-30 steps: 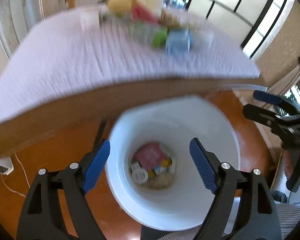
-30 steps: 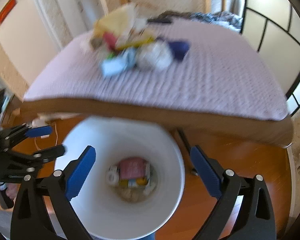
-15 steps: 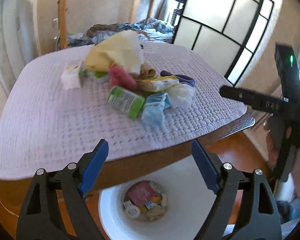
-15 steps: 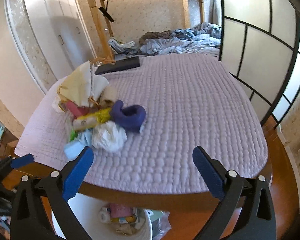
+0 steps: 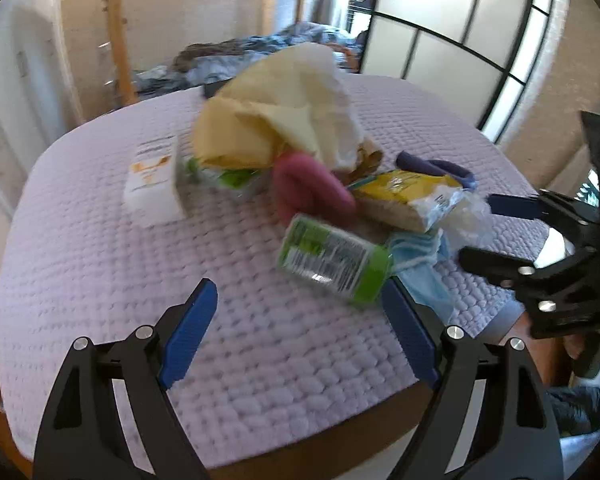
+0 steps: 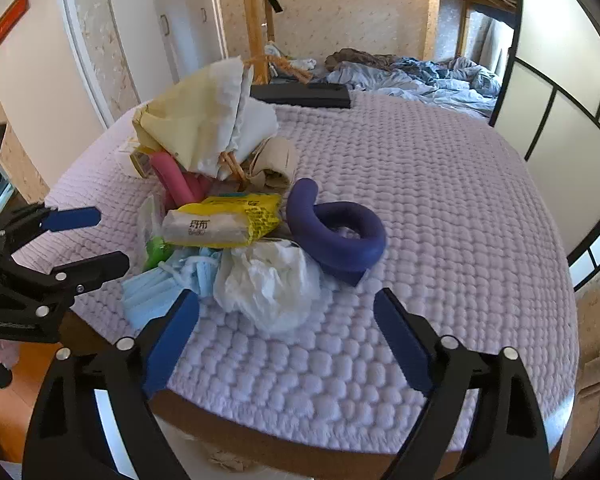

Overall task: Collect trash
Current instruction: 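Grasp the green can with the left gripper while the right grasps the clear plastic bag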

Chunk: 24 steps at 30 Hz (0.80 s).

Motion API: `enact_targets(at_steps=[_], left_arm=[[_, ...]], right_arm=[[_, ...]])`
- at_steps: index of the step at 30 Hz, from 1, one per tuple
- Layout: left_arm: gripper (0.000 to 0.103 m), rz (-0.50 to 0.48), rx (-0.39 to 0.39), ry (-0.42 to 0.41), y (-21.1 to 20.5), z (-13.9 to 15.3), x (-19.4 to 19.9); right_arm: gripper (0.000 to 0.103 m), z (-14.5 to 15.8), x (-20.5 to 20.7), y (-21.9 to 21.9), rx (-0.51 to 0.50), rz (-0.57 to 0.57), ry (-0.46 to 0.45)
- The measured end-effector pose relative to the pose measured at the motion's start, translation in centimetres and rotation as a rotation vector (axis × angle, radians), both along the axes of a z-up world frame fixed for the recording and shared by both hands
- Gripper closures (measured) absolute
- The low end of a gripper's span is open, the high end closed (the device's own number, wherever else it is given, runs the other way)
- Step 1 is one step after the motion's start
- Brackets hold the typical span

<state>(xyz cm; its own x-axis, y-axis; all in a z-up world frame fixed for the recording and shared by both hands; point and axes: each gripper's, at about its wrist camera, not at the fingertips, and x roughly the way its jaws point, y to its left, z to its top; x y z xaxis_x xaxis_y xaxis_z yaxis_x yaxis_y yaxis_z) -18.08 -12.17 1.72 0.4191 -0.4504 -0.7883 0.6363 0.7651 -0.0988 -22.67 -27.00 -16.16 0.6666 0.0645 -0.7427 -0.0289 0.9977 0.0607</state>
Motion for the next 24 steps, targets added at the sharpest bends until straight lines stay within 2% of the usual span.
enact_targets(at_steps=[2,5,9,10,12,14,24], left_arm=[[0.017,-0.040,0.019,-0.016,-0.8,-0.1,0.1],[0.017,-0.080,0.045,-0.032,-2.1,-0.6,0.3],[0.022,-0.090,0.007,0.000,-2.2,-0.9,1.1],[0.024,-0.096,-0.005,0.012,-2.1,-1.0,1.3],[0.034,-0.106,-0.013,0.022,-2.0,-1.2,1.4],[0.036,-0.113,0.001,0.012,-1.8,-1.4,1.1],[0.036,-0.053,-0.003,-0.006,-0.8,-1.1,-0.5]], right_arm=[[0.023,-0.4,0.6,0.2,0.005,0.016,0.011],[0.036,-1.0,1.2,0.4,0.016,0.033,0.027],[0.045,-1.3,1.4,-0.3,0.052,0.026,0.025],[0.047,-1.3,1.2,-0.4,0.057,0.025,0.023],[0.050,-1.2,1.1,-0.6,0.063,0.023,0.020],[0.055,-1.1,1.1,-0.9,0.061,0.022,0.020],[0.061,-0.3,-0.2,-1.1,0.069,0.016,-0.001]])
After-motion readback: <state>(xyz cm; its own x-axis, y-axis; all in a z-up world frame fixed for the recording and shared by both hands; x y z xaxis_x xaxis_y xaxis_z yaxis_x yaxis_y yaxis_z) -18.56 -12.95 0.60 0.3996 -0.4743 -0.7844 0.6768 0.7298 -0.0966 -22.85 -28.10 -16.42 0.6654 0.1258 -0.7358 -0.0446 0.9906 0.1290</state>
